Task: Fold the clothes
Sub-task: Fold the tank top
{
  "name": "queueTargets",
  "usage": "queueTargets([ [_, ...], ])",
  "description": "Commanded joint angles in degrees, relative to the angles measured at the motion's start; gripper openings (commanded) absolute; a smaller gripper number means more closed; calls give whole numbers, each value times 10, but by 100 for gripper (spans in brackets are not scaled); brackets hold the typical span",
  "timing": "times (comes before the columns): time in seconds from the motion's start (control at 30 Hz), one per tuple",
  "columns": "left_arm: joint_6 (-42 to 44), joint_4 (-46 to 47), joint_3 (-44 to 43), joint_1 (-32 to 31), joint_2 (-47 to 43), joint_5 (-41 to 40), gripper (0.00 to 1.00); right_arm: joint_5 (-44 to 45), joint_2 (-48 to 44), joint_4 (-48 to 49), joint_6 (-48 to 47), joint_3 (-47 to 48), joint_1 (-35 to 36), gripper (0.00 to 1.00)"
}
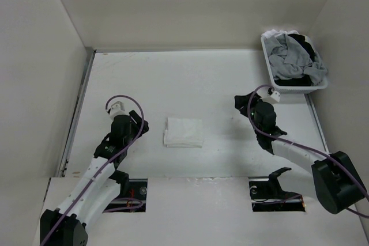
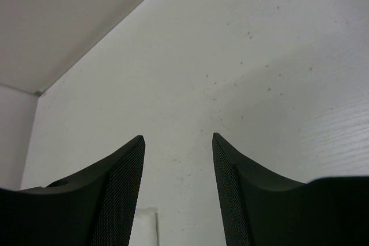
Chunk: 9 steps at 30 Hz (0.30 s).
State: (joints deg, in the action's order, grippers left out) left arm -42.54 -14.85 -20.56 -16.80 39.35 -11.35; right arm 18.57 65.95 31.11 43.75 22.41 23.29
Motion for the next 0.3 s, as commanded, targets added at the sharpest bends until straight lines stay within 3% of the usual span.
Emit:
queueTargets([
  [0.0,11,15,-6,-10,-9,3,54,6,8,54,8,11,-4,54],
  [0.27,13,39,-12,-48,46,-5,56,-18,23,52,7,20,-6,53],
])
